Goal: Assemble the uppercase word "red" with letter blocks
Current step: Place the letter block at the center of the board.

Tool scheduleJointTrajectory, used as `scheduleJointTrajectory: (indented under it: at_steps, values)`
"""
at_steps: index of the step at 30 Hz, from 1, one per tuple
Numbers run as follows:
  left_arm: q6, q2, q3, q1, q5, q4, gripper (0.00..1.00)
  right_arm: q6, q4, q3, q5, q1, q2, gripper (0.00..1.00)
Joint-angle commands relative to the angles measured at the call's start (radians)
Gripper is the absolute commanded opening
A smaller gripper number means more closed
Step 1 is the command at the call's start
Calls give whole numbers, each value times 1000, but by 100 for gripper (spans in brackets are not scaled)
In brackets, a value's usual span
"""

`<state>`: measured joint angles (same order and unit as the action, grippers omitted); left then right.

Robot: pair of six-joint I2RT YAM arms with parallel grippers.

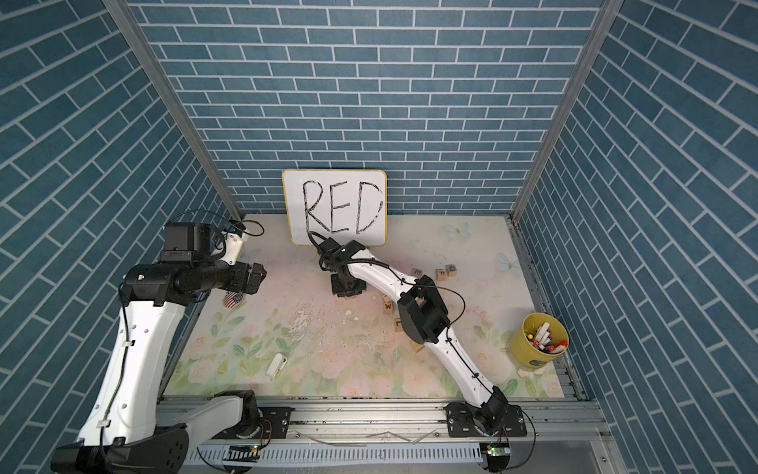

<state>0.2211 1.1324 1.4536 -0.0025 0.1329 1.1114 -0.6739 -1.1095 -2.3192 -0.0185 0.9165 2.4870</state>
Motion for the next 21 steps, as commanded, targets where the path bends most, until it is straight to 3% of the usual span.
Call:
scheduleJointTrajectory:
  at_steps: [1,21]
  values:
    - [7,0,4,-4,15,34,99,8,-98,-31,-2,1,23,22]
    - [15,-23,-23,-4,104,47,99,17,-110,-60,-2,6,66,34]
